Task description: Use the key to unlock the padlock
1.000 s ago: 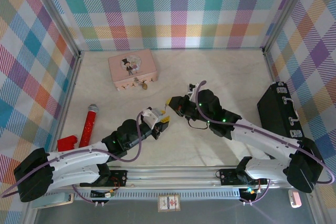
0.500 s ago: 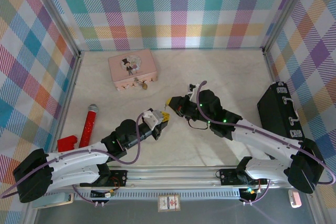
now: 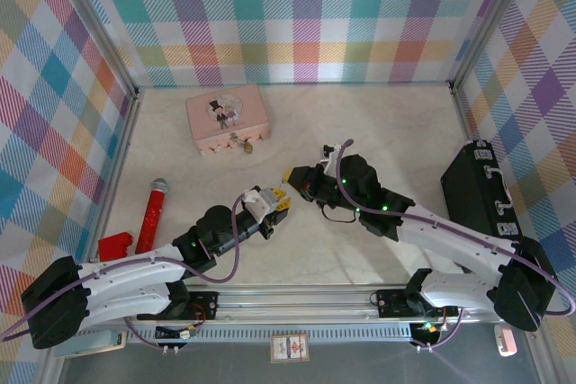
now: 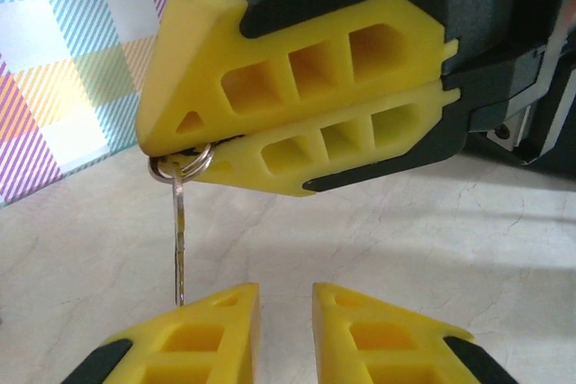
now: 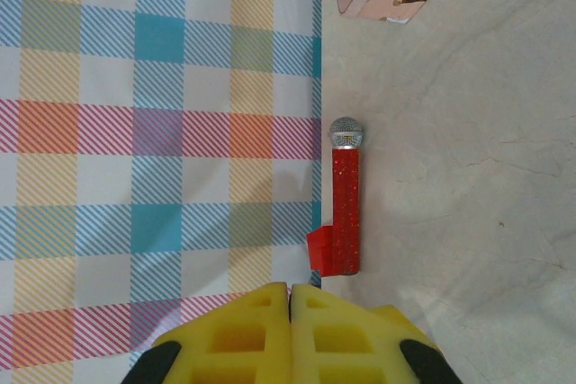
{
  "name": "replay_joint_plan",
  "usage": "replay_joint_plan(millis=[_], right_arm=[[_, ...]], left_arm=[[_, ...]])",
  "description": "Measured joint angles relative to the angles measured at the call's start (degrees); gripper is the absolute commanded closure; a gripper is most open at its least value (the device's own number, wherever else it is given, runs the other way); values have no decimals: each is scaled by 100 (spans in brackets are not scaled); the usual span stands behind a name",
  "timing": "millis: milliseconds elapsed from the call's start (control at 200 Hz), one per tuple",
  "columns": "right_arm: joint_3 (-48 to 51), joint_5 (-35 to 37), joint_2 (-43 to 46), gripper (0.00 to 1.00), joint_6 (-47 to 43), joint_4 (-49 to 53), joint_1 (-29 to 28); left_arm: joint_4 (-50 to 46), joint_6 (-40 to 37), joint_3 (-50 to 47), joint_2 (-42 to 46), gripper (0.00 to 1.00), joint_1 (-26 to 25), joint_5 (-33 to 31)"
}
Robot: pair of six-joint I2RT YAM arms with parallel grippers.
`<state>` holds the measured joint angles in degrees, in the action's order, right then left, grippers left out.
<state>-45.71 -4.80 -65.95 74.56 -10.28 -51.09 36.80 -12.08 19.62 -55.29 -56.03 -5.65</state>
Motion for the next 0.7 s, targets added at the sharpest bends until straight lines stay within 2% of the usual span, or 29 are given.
replay_joint_plan(millis=[355,700], right_arm=[[17,68,236,100,-20,4,-57],[17,57,-28,100,0,-42,-175]], left_arm=[[94,26,-149,2,76,181,-168],[92,57,-146,0,79,181,17]])
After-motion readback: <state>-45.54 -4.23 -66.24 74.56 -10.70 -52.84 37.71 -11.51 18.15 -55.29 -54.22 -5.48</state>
